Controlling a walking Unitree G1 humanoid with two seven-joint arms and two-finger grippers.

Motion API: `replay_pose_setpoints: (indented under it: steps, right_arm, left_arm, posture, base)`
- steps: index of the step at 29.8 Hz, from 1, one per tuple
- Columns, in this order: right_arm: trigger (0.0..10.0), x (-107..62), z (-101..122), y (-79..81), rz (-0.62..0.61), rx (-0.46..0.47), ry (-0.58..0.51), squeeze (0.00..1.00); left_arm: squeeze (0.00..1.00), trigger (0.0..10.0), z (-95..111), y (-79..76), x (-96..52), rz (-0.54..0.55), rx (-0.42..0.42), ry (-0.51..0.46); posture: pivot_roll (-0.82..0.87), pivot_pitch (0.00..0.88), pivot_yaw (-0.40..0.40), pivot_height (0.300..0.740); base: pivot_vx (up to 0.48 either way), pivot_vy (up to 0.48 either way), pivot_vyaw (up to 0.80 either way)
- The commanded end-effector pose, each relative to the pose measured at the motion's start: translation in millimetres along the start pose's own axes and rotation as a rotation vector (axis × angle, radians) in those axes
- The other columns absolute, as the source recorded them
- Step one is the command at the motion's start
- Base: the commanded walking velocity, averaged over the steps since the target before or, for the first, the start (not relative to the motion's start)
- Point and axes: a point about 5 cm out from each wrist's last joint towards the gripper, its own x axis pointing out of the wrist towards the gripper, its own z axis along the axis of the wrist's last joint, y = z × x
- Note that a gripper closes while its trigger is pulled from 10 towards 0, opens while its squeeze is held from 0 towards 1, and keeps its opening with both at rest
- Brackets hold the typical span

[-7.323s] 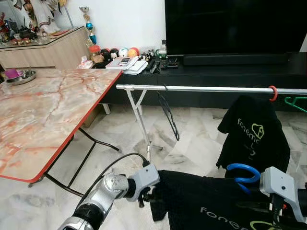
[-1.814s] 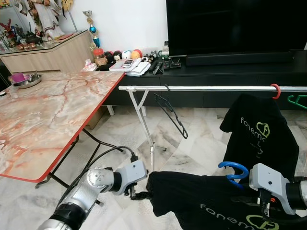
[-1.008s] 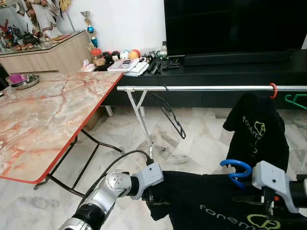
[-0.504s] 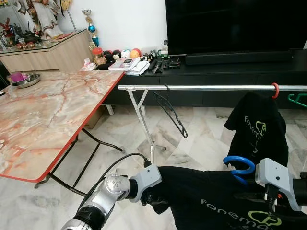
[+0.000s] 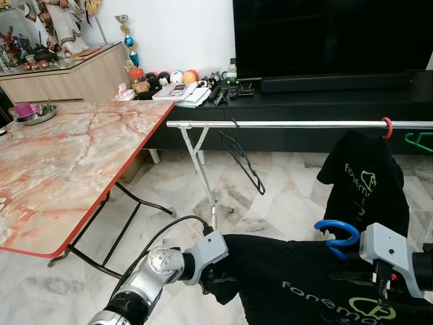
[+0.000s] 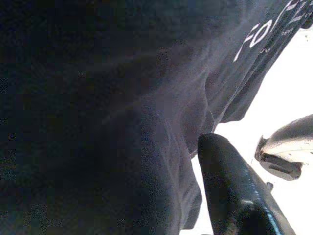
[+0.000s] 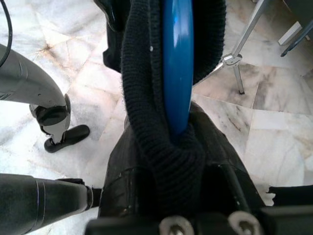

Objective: Hang hanger

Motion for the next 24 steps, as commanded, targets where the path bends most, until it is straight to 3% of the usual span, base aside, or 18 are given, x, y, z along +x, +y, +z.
replay_pose_setpoints:
  steps: [1,24]
  right_arm:
    - [10.0,2.1,10.7,0.5,0.005,-0.040,-0.043,0.00]
    - [10.0,12.6,5.9,2.9,-0.006,-0.023,-0.045,0.00]
  left_arm:
    - [0.00,0.0,-6.2,3.8,-7.8,0.019,-0.013,0.013]
    - [0.00,0.0,-9.1,16.2,-27.9,0.063,-0.042,-0.009]
  posture:
    - [-0.03,0.000,0.119,0.740]
    - [-0.02,0.000,0.141,0.740]
  base:
    - [0.000,0.000,0.00]
    - [0.000,0.000,0.00]
